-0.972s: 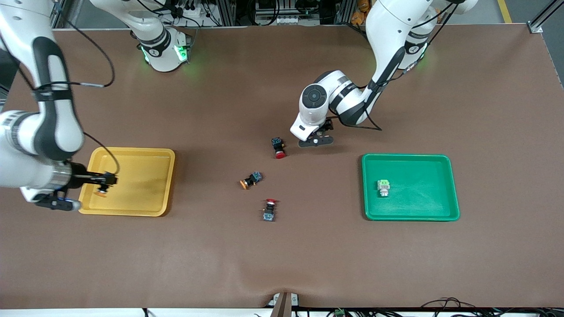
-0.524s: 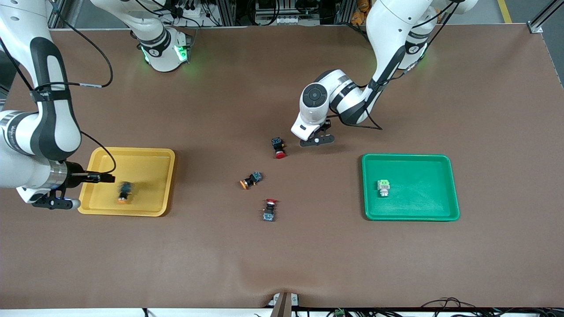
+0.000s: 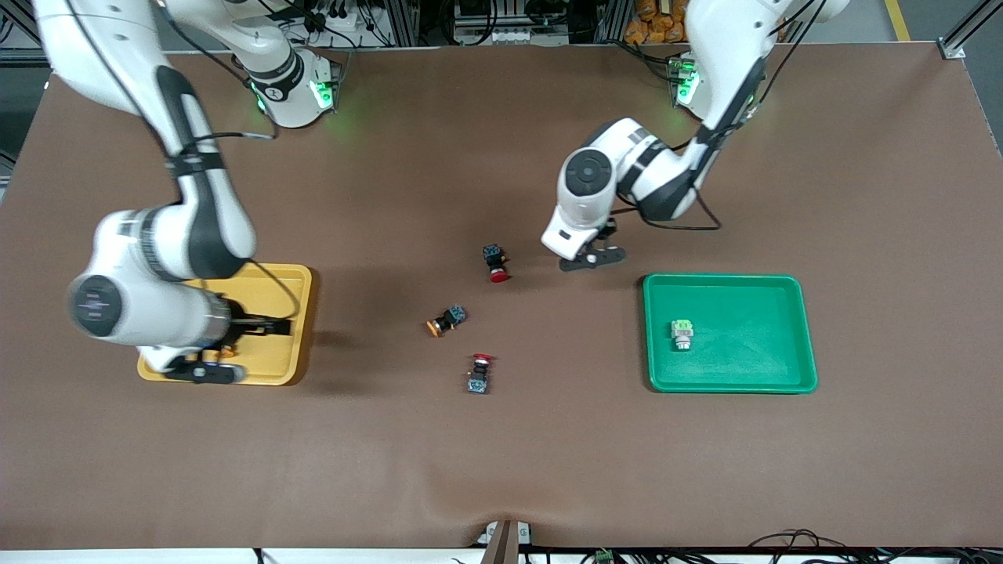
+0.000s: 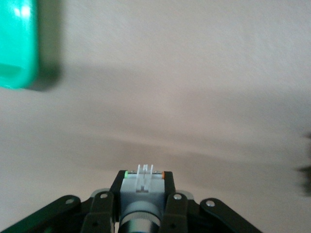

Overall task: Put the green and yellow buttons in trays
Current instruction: 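Place the green button in the green tray while the right gripper reaches, then grasp the second orange-capped button with the right gripper and lift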

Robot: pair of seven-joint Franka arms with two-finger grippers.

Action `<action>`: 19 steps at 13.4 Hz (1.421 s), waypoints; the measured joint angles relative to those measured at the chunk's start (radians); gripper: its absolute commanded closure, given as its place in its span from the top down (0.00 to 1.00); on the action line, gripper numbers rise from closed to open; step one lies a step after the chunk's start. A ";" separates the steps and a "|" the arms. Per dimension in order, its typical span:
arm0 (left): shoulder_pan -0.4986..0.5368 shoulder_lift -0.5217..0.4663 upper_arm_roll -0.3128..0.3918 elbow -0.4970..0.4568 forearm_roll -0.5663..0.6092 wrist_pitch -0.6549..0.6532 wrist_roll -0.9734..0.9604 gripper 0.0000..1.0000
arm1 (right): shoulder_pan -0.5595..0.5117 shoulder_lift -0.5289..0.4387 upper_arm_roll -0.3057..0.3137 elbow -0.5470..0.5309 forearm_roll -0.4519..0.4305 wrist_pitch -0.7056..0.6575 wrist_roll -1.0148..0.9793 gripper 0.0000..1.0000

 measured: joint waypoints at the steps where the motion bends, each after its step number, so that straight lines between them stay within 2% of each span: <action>1: 0.042 -0.012 0.001 -0.001 0.000 -0.017 0.062 0.00 | 0.036 0.020 0.000 0.005 0.000 0.037 0.063 1.00; 3: 0.144 -0.025 0.004 -0.002 0.002 -0.039 0.215 0.00 | 0.099 0.058 0.000 0.011 0.000 0.096 0.220 1.00; 7: 0.412 -0.039 0.008 0.000 0.003 -0.041 0.634 0.05 | 0.208 0.117 0.000 0.012 0.000 0.177 0.553 1.00; 8: 0.473 -0.039 0.008 0.004 0.000 -0.041 0.744 0.09 | 0.229 0.127 0.000 0.012 0.000 0.199 0.633 1.00; 10: 0.572 -0.037 0.000 0.009 -0.089 -0.041 0.950 0.28 | 0.278 0.143 0.000 0.012 0.000 0.246 0.781 1.00; 11: 0.597 -0.033 -0.003 0.011 -0.137 -0.041 1.025 0.45 | 0.304 0.153 0.000 0.012 0.000 0.272 0.852 1.00; 12: 0.607 -0.025 -0.005 0.020 -0.158 -0.040 1.073 0.88 | 0.329 0.163 0.000 0.012 0.000 0.292 0.909 1.00; 13: 0.612 -0.010 -0.006 0.035 -0.167 -0.040 1.103 1.00 | 0.352 0.174 0.000 0.012 0.000 0.308 0.954 1.00; 16: 0.631 0.056 -0.011 0.084 -0.173 -0.040 1.135 1.00 | 0.394 0.209 -0.001 0.012 -0.005 0.376 1.060 1.00; 19: 0.632 0.074 -0.014 0.111 -0.173 -0.039 1.142 1.00 | 0.416 0.242 -0.001 0.012 -0.007 0.401 1.123 1.00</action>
